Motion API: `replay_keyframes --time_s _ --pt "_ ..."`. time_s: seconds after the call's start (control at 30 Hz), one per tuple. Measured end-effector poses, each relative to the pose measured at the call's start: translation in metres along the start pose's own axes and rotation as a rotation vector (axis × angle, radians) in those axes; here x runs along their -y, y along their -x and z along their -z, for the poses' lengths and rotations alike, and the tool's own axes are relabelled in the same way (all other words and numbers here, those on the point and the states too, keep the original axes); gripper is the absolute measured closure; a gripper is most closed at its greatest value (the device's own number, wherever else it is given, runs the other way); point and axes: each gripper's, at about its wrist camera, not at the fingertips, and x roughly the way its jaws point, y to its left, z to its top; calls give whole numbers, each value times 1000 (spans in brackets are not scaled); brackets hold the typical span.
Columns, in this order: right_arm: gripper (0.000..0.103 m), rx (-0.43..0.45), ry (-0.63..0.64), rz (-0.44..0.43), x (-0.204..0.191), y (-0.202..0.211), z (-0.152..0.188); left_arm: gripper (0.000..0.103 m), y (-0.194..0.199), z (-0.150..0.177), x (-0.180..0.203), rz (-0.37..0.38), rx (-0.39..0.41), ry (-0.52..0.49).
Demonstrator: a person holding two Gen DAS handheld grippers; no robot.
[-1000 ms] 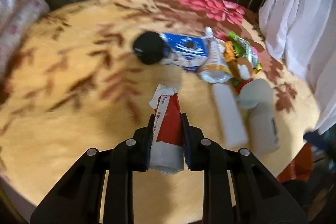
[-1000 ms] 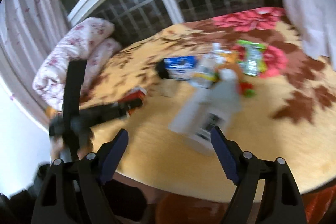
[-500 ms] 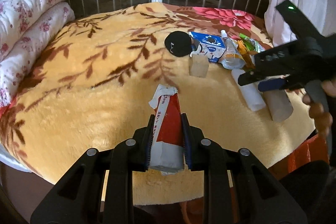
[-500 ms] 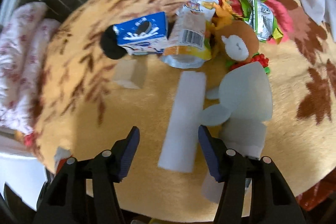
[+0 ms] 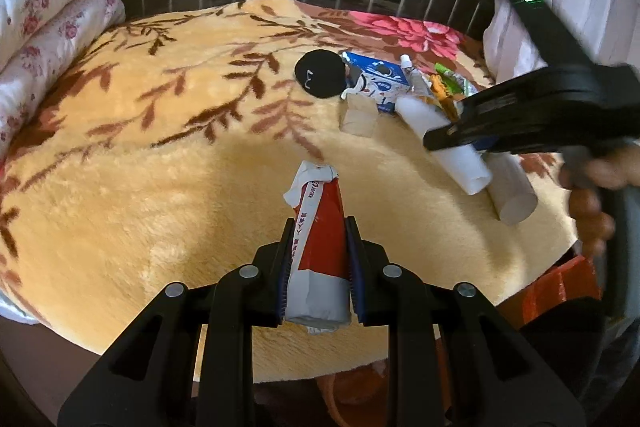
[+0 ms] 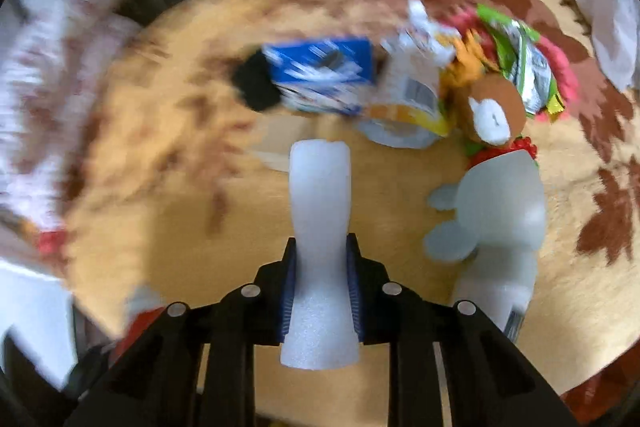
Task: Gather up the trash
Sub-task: 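Lower both held items into the orange bucket and open both tools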
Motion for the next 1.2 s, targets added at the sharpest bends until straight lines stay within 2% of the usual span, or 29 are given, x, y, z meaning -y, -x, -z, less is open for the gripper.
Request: replay_keyframes --time_s 0.1,0.2,0.33,0.4,0.6,0.77,0.9,1.2 --pt "80 92 51 -81 5 40 33 80 8 7 7 26 15 -9" --pt "80 156 101 -107 14 66 74 80 19 24 23 36 17 -39" --pt "80 192 109 -121 40 85 132 80 32 51 49 54 5 -74" --pt "80 196 101 -132 53 84 152 80 32 65 63 63 -30 -86" --pt "79 199 97 -76 88 81 216 80 20 107 103 57 -132 -189" --pt "78 152 65 -48 110 61 246 80 5 130 117 45 -208 -236" --pt "78 95 74 -13 112 34 260 80 -16 150 118 21 -298 -244" --pt "77 -26 115 58 102 -32 259 80 -65 172 109 -26 -450 -234"
